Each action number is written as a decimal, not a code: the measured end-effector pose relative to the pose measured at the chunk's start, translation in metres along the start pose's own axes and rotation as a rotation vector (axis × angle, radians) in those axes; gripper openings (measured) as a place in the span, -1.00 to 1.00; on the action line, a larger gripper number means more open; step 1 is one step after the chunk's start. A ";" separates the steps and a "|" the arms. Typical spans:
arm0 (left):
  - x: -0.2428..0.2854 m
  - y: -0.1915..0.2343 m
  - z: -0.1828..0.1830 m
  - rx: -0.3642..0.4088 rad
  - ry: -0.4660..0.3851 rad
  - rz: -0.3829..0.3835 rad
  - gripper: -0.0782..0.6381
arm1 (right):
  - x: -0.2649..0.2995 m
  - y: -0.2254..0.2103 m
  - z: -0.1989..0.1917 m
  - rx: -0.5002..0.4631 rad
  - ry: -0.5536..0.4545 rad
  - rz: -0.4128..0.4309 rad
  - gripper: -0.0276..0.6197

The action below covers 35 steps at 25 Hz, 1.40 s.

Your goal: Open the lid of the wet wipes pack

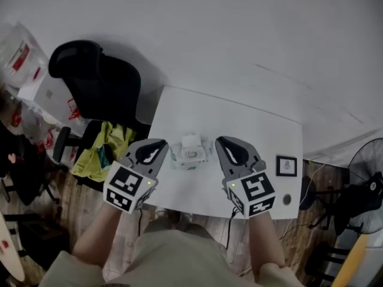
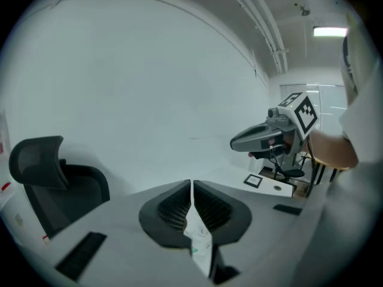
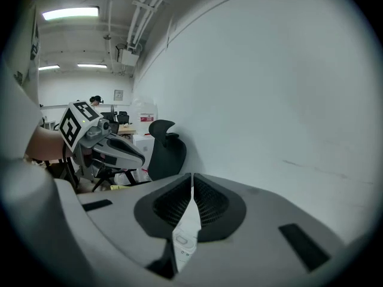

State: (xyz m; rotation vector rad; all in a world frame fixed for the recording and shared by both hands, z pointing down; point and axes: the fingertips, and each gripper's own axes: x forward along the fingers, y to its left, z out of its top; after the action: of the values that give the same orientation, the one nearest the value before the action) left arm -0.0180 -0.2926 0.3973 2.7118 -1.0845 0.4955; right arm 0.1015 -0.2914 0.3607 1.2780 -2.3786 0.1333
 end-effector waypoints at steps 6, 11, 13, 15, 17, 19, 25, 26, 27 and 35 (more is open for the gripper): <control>-0.041 -0.014 0.038 0.068 -0.093 0.043 -0.69 | -0.051 0.018 0.038 0.012 -0.138 -0.004 -0.81; -0.070 -0.024 0.053 0.093 -0.128 0.068 -0.69 | -0.086 0.028 0.052 0.022 -0.201 -0.016 -0.81; -0.081 -0.029 0.058 0.090 -0.140 0.077 -0.69 | -0.098 0.030 0.056 0.040 -0.223 -0.012 -0.81; -0.093 -0.035 0.066 0.115 -0.160 0.096 -0.69 | -0.109 0.033 0.059 0.086 -0.258 0.010 -0.81; -0.103 -0.043 0.074 0.145 -0.184 0.113 -0.69 | -0.121 0.034 0.063 0.124 -0.292 0.014 -0.80; -0.110 -0.051 0.080 0.144 -0.202 0.116 -0.69 | -0.131 0.034 0.065 0.145 -0.320 0.006 -0.81; -0.108 -0.060 0.065 0.134 -0.166 0.102 -0.69 | -0.142 0.040 0.062 0.155 -0.349 0.019 -0.82; -0.108 -0.059 0.062 0.129 -0.160 0.102 -0.69 | -0.142 0.039 0.061 0.138 -0.339 0.007 -0.82; -0.108 -0.059 0.061 0.125 -0.158 0.105 -0.69 | -0.142 0.039 0.059 0.120 -0.330 -0.005 -0.82; -0.111 -0.054 0.066 0.105 -0.174 0.123 -0.69 | -0.141 0.039 0.056 0.055 -0.293 -0.024 -0.82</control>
State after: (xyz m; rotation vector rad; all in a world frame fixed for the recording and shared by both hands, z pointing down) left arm -0.0399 -0.2019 0.2932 2.8351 -1.3106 0.3483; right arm 0.1193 -0.1763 0.2558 1.4364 -2.6184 0.0030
